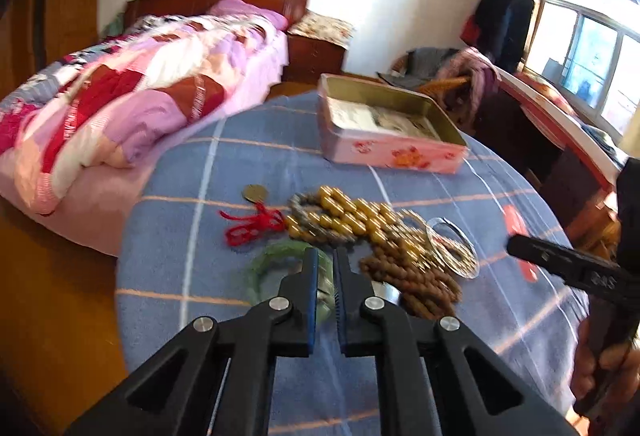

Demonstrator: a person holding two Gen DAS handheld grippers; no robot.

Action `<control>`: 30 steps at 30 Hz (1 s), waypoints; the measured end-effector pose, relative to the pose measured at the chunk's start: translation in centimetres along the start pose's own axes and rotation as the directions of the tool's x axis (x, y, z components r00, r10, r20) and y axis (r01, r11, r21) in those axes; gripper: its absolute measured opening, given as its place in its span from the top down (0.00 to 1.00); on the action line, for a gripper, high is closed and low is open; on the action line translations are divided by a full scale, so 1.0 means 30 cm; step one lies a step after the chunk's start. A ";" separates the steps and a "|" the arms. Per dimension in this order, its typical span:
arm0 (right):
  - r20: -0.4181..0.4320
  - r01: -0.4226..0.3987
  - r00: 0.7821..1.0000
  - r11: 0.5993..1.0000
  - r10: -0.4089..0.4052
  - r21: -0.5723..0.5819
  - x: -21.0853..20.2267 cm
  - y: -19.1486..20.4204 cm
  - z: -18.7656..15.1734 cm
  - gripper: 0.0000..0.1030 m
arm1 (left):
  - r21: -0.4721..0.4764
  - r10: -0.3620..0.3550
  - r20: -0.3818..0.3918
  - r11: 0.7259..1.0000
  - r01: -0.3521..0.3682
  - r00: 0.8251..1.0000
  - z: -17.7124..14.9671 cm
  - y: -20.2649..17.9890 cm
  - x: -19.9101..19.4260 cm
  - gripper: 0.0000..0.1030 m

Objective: Organize jewelry
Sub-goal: 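Lift the green bangle with the left tool while the right tool lifts the pink bangle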

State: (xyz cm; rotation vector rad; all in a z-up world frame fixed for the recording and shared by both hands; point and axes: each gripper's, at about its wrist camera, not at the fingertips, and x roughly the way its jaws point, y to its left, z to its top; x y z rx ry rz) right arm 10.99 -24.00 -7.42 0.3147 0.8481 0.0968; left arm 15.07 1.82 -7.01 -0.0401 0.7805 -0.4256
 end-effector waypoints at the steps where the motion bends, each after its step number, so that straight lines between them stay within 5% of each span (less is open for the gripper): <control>1: -0.002 0.001 1.000 1.000 -0.001 0.000 -0.001 -0.001 -0.001 0.19 | 0.019 -0.023 -0.017 1.000 0.024 1.000 -0.010 -0.008 0.000 0.91; 4: -0.012 -0.005 1.000 1.000 0.005 0.013 0.009 -0.010 -0.003 0.19 | 0.102 0.006 -0.039 0.995 -0.002 0.999 -0.039 -0.040 0.009 0.64; 11: -0.021 0.001 1.000 1.000 -0.001 0.019 0.007 -0.013 -0.012 0.19 | 0.169 0.068 -0.086 0.984 -0.053 0.994 -0.067 -0.051 0.077 0.62; 17: -0.011 0.003 1.000 0.999 -0.003 0.045 -0.008 -0.030 -0.007 0.19 | 0.163 0.072 -0.139 0.985 -0.049 0.988 -0.077 -0.027 0.116 0.94; 24: 0.017 -0.004 1.000 0.999 0.003 0.047 -0.026 -0.026 0.003 0.19 | 0.078 -0.032 -0.028 0.996 0.034 0.999 -0.024 -0.015 0.027 0.95; 30: 0.078 0.010 0.997 1.000 -0.013 0.028 -0.049 -0.023 0.066 0.19 | 0.072 -0.131 0.124 0.990 0.122 0.984 0.092 -0.052 -0.070 0.95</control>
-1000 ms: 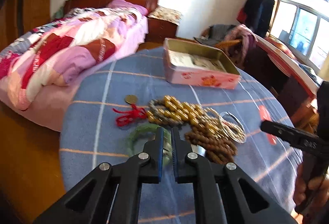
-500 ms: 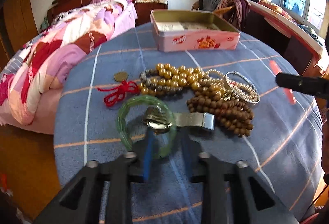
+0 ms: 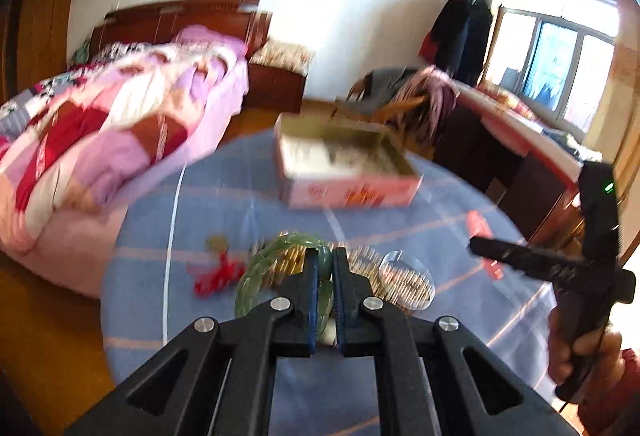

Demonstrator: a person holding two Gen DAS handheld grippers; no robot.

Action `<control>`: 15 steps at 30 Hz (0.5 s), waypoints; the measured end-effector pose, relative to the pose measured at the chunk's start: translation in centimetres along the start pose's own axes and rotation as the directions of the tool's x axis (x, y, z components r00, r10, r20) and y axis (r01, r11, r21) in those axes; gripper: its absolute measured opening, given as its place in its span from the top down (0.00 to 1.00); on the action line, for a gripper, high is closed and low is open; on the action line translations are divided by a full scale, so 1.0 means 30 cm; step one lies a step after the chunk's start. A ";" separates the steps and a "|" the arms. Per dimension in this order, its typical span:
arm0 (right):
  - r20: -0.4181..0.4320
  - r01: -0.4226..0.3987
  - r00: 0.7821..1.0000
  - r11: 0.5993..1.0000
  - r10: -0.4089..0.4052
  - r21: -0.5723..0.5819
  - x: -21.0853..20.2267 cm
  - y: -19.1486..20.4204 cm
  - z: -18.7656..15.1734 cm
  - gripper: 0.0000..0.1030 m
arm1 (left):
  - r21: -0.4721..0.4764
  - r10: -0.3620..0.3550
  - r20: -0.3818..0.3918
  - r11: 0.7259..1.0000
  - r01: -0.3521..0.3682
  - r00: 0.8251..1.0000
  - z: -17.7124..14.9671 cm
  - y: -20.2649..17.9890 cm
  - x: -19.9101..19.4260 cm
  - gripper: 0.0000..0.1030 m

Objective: Organize jewelry
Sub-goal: 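Lift the green bangle with the left tool while the right tool lifts the pink bangle, then release the green bangle into the tin while the right tool releases the pink bangle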

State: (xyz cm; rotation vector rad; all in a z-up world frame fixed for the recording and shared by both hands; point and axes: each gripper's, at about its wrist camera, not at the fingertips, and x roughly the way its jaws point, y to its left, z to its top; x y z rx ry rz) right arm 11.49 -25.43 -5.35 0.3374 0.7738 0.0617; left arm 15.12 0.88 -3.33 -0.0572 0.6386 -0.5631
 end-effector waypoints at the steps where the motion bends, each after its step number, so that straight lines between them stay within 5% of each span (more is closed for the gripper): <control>1: 0.013 0.004 1.000 1.000 -0.004 0.000 0.000 0.001 0.016 0.19 | -0.003 -0.017 0.024 1.000 0.017 1.000 0.021 -0.009 0.000 0.95; 7: 0.117 0.049 0.992 0.998 -0.043 -0.047 0.042 0.033 0.131 0.19 | 0.026 -0.066 0.119 0.998 0.063 0.991 0.119 -0.063 0.071 0.95; 15: 0.180 0.113 0.979 0.992 -0.101 -0.057 0.258 0.055 0.311 0.19 | -0.049 -0.053 0.122 0.997 0.060 0.991 0.267 -0.015 0.314 0.95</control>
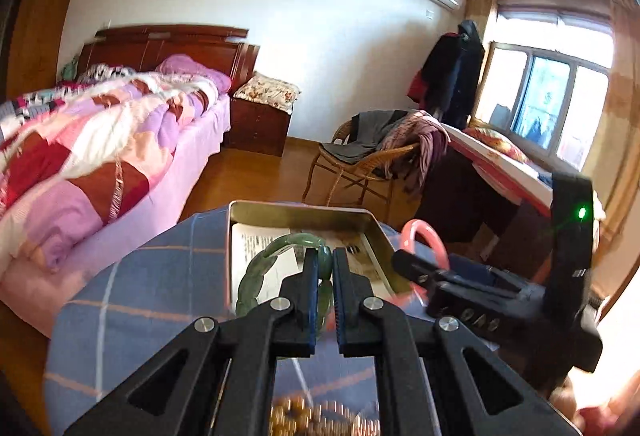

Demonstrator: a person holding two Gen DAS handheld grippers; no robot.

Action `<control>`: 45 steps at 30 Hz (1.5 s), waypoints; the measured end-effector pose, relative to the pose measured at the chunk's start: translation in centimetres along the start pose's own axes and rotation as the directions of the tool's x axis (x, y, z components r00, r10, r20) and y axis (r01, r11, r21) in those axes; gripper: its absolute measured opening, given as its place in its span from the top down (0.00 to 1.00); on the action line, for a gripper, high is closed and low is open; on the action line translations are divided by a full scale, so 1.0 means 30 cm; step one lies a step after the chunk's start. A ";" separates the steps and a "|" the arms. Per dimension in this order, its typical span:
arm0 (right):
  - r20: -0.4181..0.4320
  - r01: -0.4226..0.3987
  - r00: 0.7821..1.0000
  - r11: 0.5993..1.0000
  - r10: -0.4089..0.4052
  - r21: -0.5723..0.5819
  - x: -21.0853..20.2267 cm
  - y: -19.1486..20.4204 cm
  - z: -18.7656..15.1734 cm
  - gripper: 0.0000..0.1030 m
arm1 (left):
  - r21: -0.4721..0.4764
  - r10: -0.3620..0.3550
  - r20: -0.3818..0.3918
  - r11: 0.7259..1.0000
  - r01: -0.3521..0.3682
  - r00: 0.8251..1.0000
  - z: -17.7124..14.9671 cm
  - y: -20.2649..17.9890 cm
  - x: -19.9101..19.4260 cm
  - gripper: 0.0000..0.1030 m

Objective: Organize jewelry
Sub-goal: 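Release the green bangle into the tin while the right tool releases the pink bangle, then withdraw both tools from the tin and move the left tool toward the silver watch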

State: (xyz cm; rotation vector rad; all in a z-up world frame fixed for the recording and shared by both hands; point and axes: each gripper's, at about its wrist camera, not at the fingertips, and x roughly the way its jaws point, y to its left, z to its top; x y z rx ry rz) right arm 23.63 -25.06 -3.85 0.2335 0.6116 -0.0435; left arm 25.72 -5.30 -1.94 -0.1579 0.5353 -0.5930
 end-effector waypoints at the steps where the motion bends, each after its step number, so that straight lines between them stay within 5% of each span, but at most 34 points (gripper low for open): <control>1: -0.003 0.001 1.000 1.000 -0.001 0.001 0.036 0.000 0.006 0.19 | -0.018 -0.003 -0.005 1.000 0.002 1.000 0.012 0.012 0.031 0.95; 11: -0.077 0.011 0.997 1.000 -0.013 -0.027 0.200 -0.021 -0.005 0.18 | -0.022 0.068 -0.124 0.997 -0.072 0.990 -0.009 0.044 0.241 0.95; 20: -0.038 0.037 0.998 0.994 -0.041 -0.107 0.208 -0.013 -0.003 0.17 | -0.056 0.112 -0.160 0.991 -0.123 0.981 -0.017 0.072 0.277 0.94; 23: -0.032 0.010 0.999 0.997 -0.012 -0.072 0.197 -0.032 0.004 0.16 | -0.079 0.108 -0.167 0.989 -0.123 0.980 0.000 0.077 0.271 0.84; 25: -0.010 -0.038 0.999 0.999 0.038 -0.010 0.172 -0.057 0.019 0.16 | -0.097 0.094 -0.158 0.989 -0.111 0.983 0.020 0.074 0.252 0.67; 27: 0.032 -0.062 0.998 0.997 0.060 0.051 0.130 -0.089 0.036 0.16 | -0.097 0.107 -0.134 0.988 -0.120 0.985 0.040 0.065 0.219 0.37; 28: 0.054 -0.059 0.997 0.995 0.055 0.080 0.102 -0.104 0.046 0.15 | -0.082 0.129 -0.118 0.987 -0.139 0.985 0.048 0.054 0.189 0.33; 39: -0.044 0.005 0.999 0.993 0.000 0.121 -0.059 -0.128 -0.063 0.15 | 0.046 0.253 -0.145 0.967 -0.249 0.957 -0.054 -0.006 -0.027 0.32; 45: -0.097 -0.003 0.995 0.992 0.016 0.126 -0.134 -0.133 -0.161 0.15 | 0.018 0.293 -0.178 0.955 -0.295 0.939 -0.145 0.020 -0.129 0.32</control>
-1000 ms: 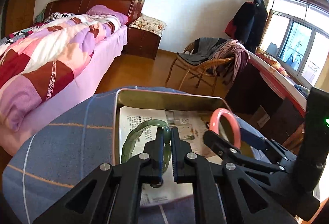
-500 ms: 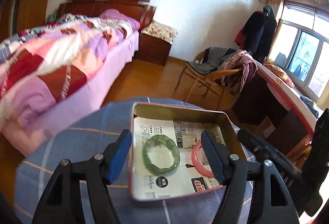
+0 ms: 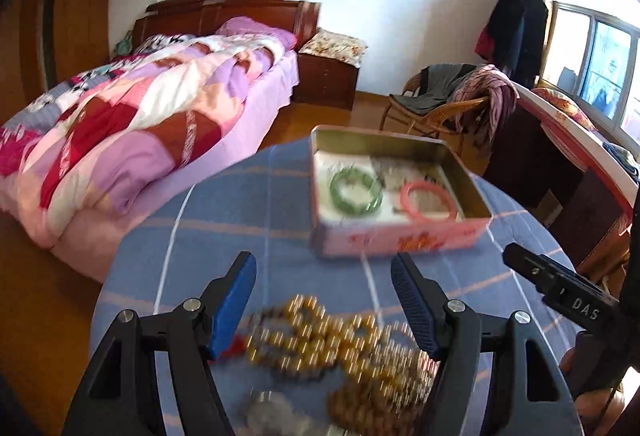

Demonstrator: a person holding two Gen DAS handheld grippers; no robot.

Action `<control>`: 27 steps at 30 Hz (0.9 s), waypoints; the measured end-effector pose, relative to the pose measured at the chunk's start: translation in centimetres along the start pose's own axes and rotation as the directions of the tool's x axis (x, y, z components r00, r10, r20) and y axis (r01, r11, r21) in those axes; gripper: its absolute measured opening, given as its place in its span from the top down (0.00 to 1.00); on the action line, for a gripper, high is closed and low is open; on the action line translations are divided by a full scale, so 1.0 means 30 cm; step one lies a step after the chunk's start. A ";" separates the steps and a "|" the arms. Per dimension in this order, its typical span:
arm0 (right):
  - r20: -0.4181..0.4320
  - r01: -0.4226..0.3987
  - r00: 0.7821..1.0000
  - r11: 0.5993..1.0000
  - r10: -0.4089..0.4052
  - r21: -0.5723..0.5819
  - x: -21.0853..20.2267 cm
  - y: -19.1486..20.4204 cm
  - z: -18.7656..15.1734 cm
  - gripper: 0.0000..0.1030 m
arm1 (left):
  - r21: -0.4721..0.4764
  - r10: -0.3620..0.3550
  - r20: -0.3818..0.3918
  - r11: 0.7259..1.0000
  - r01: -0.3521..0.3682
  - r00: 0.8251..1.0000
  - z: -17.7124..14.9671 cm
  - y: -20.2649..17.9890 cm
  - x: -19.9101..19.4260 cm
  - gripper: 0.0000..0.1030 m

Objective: Organize jewelry
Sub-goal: 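Withdraw both tools from the tin and move the left tool toward the silver watch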

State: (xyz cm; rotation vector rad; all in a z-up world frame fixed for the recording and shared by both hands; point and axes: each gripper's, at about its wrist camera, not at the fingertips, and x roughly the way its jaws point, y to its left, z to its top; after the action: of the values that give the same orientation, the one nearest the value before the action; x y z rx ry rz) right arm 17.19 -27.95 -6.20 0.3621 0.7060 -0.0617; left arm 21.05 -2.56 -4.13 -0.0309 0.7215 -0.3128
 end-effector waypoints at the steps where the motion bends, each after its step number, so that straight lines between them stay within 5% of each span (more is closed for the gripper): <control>1: -0.003 -0.001 1.000 1.000 0.001 0.002 -0.010 0.001 -0.014 0.15 | -0.010 0.000 -0.005 1.000 0.000 1.000 -0.013 0.007 -0.010 0.32; 19: -0.045 -0.033 0.999 0.994 0.029 -0.102 -0.116 0.070 -0.189 0.15 | -0.002 0.063 -0.083 0.998 -0.063 0.995 -0.277 0.077 -0.130 0.34; 27: -0.064 -0.039 0.997 0.993 0.032 -0.107 -0.119 0.075 -0.229 0.15 | -0.043 -0.020 -0.111 0.999 0.015 0.994 -0.290 0.034 -0.126 0.40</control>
State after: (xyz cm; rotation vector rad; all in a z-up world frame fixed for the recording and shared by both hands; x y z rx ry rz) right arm 10.59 -23.70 -8.05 0.2732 0.7607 0.0216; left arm 12.98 0.20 -8.37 -0.0603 0.8386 -0.3177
